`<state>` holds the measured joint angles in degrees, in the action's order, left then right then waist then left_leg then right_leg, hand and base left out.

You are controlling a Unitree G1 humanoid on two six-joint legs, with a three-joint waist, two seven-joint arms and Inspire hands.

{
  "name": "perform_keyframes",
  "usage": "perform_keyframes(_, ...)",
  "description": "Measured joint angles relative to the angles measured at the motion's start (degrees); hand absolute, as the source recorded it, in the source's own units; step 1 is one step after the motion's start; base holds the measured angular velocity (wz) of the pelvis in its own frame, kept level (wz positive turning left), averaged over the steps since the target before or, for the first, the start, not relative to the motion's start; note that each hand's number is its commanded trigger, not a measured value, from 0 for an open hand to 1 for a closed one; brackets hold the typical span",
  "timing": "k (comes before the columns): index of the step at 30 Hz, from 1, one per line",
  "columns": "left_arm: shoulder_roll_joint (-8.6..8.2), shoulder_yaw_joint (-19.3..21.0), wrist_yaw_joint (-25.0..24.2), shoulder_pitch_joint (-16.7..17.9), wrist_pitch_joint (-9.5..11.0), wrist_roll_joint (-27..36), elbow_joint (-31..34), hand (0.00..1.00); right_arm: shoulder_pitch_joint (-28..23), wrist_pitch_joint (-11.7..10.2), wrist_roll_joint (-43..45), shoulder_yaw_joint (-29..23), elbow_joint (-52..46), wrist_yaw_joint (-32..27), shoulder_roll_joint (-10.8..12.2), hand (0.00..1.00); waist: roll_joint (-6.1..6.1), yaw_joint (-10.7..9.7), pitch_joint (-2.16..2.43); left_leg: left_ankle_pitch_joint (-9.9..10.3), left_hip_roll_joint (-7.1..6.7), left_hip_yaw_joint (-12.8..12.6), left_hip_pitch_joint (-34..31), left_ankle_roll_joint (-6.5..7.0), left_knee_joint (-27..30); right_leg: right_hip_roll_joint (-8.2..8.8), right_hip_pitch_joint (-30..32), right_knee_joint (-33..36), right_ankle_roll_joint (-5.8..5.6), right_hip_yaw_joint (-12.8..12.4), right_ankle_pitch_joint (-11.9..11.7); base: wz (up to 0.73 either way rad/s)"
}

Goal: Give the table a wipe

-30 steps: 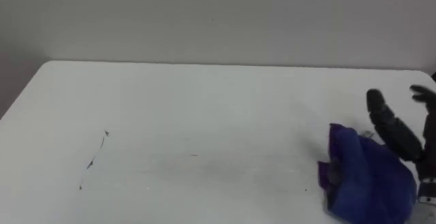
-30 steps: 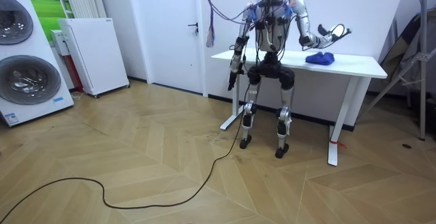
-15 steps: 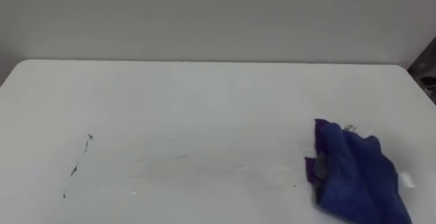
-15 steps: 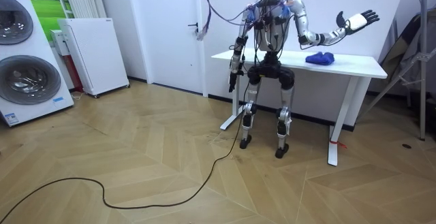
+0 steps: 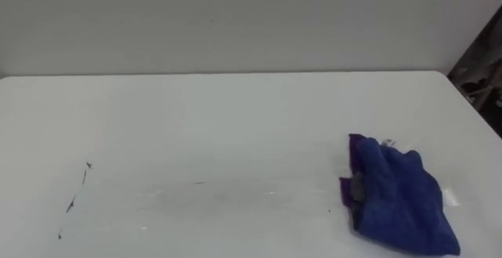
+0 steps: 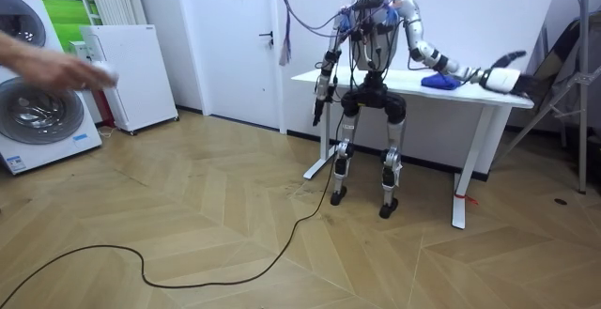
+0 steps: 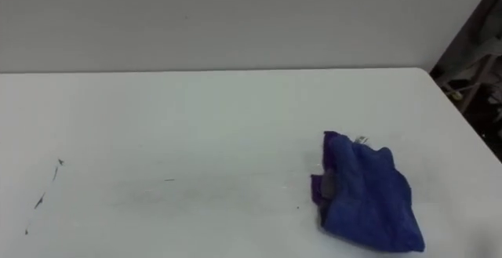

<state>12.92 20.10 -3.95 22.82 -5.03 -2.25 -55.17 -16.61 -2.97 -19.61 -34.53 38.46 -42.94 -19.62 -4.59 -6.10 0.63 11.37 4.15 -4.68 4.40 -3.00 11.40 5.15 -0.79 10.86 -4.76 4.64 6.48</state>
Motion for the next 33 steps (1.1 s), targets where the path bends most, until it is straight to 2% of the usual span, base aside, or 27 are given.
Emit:
perform_keyframes(2,0.04,1.1,0.5,0.0,0.1,3.1,0.8,0.0,-0.4,-0.1,-10.2,-2.1,4.2,0.0,0.0,0.0,0.06,-0.5,-0.03,0.0,0.04,-0.1,0.1,0.0,0.0,-0.05,0.0,0.0,0.03,-0.1,0.0,-0.02)
perform_keyframes(4,0.08,1.2,1.0,0.0,0.2,4.7,1.2,0.0,-0.4,-0.5,-16.9,-2.9,7.6,0.0,-0.1,0.0,0.14,-1.1,-0.04,0.0,0.05,-0.1,0.0,-0.01,0.0,-0.04,0.0,-0.1,0.11,0.0,0.1,0.0)
perform_keyframes(6,-0.09,1.1,1.2,0.0,0.4,5.0,1.1,0.0,-0.5,-1.3,-19.0,-2.8,13.4,0.7,0.2,0.0,0.22,-1.7,0.0,0.0,0.09,-0.1,-0.1,-0.02,0.0,-0.04,0.0,-0.2,0.14,0.0,0.1,0.0)
perform_keyframes(8,-0.6,0.9,2.3,0.1,0.4,5.4,1.1,0.0,-1.4,-1.3,-21.2,-2.7,18.2,2.6,2.3,0.0,0.6,-1.6,0.22,0.0,0.13,-0.1,-0.7,-0.05,0.0,-0.14,0.7,0.0,0.15,-0.4,0.1,0.0)
perform_keyframes(12,-0.84,-0.9,2.5,-0.1,0.4,7.4,0.0,0.0,-1.5,-1.2,-24.7,-2.1,26.5,6.6,5.0,0.0,1.39,-1.7,0.28,0.0,0.08,-0.2,-0.8,-0.06,0.0,-0.18,0.6,0.1,-0.03,-0.8,-0.1,-0.02)
perform_keyframes(14,-1.17,-0.8,2.4,0.0,0.3,7.0,-0.8,0.0,-1.5,0.6,-25.1,-1.6,31.9,10.4,6.5,0.0,1.71,-1.6,0.42,0.0,0.02,-0.1,-0.5,-0.06,0.0,-0.16,0.4,0.9,-0.03,-0.7,-0.1,0.0)
perform_keyframes(16,-1.34,-0.7,2.4,0.0,0.3,6.5,-1.8,0.0,-1.4,2.4,-24.5,-0.7,35.7,14.0,6.6,0.0,1.98,-1.5,0.45,0.0,0.02,0.0,-0.2,-0.06,0.0,-0.1,0.2,0.9,-0.06,-0.7,0.1,0.0)
perform_keyframes(19,-1.71,-1.1,2.4,0.4,-0.2,3.7,-2.3,0.0,-1.6,5.0,-14.8,4.4,37.1,19.1,6.6,0.0,2.36,-1.3,0.39,0.0,0.02,0.0,0.2,-0.09,0.0,-0.02,-0.3,0.9,-0.09,-0.6,0.2,0.0)
perform_keyframes(21,-1.76,-1.4,2.5,0.0,-0.9,1.9,-2.5,0.0,-1.4,6.1,-5.9,9.0,36.9,21.0,6.6,0.0,2.46,-0.2,0.39,0.0,0.03,-0.1,0.4,-0.08,0.0,-0.03,-0.3,0.8,-0.08,-0.6,0.2,-0.04)
perform_keyframes(23,-1.78,-4.0,3.4,-0.8,-0.9,0.3,-3.0,0.0,-1.0,7.7,8.0,16.6,35.3,22.5,6.6,0.0,2.83,2.6,0.25,0.1,0.06,-0.5,0.7,-0.09,0.0,-0.14,-0.4,0.9,0.08,-0.9,-0.1,-0.08)
perform_keyframes(24,-1.79,-4.9,3.5,-1.0,-0.9,0.2,-3.2,0.0,-0.7,7.9,11.4,18.4,34.4,22.7,6.6,0.0,2.99,3.3,0.21,0.1,0.1,-0.6,0.7,-0.1,0.0,-0.17,-0.4,0.8,0.34,-0.9,-0.3,-0.06)
perform_keyframes(26,-2.2,-8.9,4.4,-2.4,-1.0,-0.6,-5.7,0.0,2.1,8.0,23.7,24.5,32.1,23.1,6.6,0.0,3.77,5.1,0.08,0.1,0.11,-0.5,1.0,-0.1,0.0,-0.21,-0.7,0.7,0.41,-0.8,-0.5,0.02)
perform_keyframes(28,-3.04,-11.0,4.9,-3.7,-1.0,-1.1,-7.0,0.0,4.5,8.0,30.8,27.1,30.4,23.6,6.8,0.0,4.61,5.6,-0.4,0.1,0.02,0.0,1.4,-0.08,0.1,-0.22,-1.2,0.4,0.17,-0.6,-0.3,0.11)
perform_keyframes(30,-3.49,-13.3,5.0,-4.6,-1.0,-1.2,-7.9,0.0,5.6,7.2,35.9,29.5,28.5,24.5,7.0,0.0,5.48,7.1,-0.37,0.1,0.08,0.2,1.3,-0.14,0.0,-0.21,-1.4,0.0,0.0,-0.3,-0.2,0.1)
perform_keyframes(31,-3.7,-14.5,5.2,-4.7,-1.0,-1.6,-7.8,0.0,4.8,7.5,39.0,31.7,27.8,25.3,7.2,0.0,5.95,7.7,-0.45,0.0,0.12,0.4,1.1,-0.16,0.0,-0.15,-1.4,0.1,0.29,0.1,-0.4,0.08)
perform_keyframes(33,-4.21,-15.6,6.1,-4.8,-1.4,-2.4,-7.7,0.0,4.7,9.3,42.3,34.7,27.5,27.0,7.7,0.0,6.13,8.3,-0.62,-0.1,0.13,0.5,1.0,-0.22,0.0,-0.16,-1.7,0.1,0.36,0.2,-0.4,0.05)
